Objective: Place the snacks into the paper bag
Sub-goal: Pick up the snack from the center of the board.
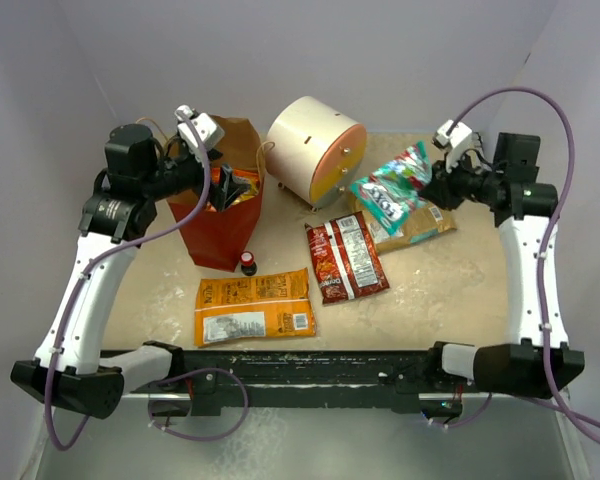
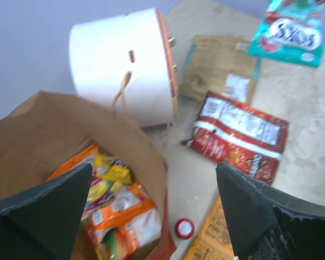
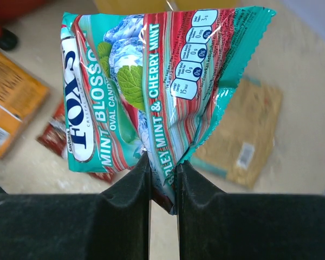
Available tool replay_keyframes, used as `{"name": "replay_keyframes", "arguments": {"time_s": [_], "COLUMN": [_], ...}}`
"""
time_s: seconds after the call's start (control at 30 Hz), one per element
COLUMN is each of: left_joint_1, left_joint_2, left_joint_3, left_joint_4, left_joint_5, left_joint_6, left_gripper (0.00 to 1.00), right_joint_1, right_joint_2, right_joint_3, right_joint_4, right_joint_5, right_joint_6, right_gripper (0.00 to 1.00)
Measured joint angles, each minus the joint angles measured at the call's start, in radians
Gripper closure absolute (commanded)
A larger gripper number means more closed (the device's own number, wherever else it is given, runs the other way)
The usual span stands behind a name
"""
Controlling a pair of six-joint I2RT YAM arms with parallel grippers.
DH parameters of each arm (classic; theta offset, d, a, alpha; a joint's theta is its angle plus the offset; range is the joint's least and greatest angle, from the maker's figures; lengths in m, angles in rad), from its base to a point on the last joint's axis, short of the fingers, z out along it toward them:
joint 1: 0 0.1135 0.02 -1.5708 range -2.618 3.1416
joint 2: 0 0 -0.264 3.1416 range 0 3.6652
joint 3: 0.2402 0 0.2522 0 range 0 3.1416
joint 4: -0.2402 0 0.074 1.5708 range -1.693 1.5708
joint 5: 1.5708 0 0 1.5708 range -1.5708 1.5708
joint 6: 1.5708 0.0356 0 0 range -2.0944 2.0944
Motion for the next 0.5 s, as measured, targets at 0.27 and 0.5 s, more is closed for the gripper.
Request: {"name": "replay_keyframes", "arguments": {"time_s": [0.27,0.5], "left_joint_1": [-0.082,-0.209], "left_joint_2": [0.085,0.192], "left_joint_3": [0.045,0.107], "left_joint_4": [0.153,0.290], "left_joint_5": [0.167,0.197], "left_joint_6": [-0.227,-0.388], "left_gripper": [0.03,0.06], "right_joint_1": [0.145,0.212], "right_joint_2": [-0.058,-0.055], "right_joint_3": [-0.039,-0.132], "right_joint_4": [0.415,0.759], "right_joint_5": [-0.126,-0.164], "right_joint_6": [0.392,0.665], "right_gripper": [1.00,1.00]}}
